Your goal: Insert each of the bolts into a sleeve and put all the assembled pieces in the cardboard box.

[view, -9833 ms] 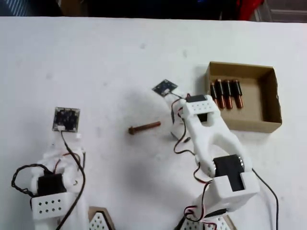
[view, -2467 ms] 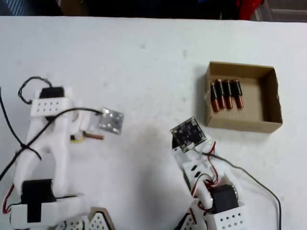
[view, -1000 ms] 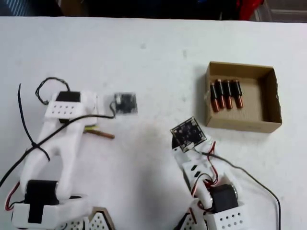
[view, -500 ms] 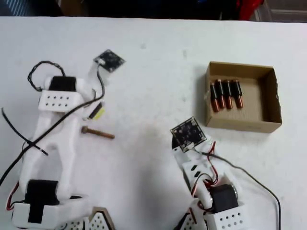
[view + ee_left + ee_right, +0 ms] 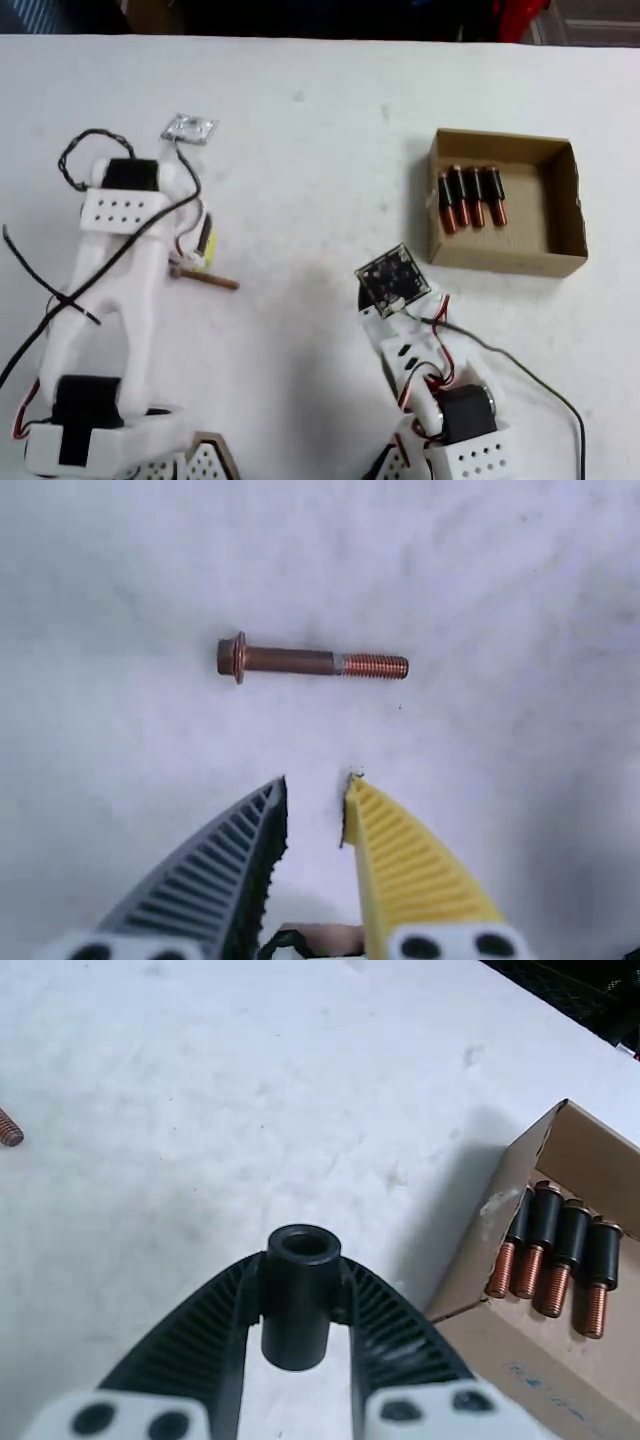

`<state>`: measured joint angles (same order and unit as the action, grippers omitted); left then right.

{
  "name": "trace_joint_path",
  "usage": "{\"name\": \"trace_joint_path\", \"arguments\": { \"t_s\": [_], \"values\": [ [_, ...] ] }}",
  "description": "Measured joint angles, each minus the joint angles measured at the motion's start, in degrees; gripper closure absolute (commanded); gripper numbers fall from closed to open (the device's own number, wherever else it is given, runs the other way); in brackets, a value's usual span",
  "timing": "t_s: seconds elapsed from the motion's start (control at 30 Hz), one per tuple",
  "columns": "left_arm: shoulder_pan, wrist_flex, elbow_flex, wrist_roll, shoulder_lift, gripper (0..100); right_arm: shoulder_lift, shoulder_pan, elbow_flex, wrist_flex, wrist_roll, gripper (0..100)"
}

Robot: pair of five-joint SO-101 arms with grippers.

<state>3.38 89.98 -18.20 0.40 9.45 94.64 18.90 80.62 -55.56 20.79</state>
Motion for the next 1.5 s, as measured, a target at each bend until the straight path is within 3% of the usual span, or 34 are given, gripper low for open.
{"name": "trace_joint_path", "arguments": {
  "t_s": [0.27, 0.53, 0.8, 1.13, 1.5],
  "values": [
    [0.0, -8.53, -7.56, 16.26, 0.0, 88, 0.0, 0.0, 0.0, 0.0, 0.0, 98.1],
    [0.0, -9.41, -8.18, 29.8, 0.0, 88, 0.0, 0.0, 0.0, 0.0, 0.0, 98.1],
    [0.0, -10.73, -10.99, 31.21, 0.0, 88, 0.0, 0.0, 0.0, 0.0, 0.0, 98.1],
    [3.43, -27.16, -19.87, 33.23, 0.0, 88, 0.0, 0.0, 0.0, 0.0, 0.0, 98.1],
    [3.43, -28.31, -20.13, 33.85, 0.0, 88, 0.0, 0.0, 0.0, 0.0, 0.0, 98.1]
  ]
}}
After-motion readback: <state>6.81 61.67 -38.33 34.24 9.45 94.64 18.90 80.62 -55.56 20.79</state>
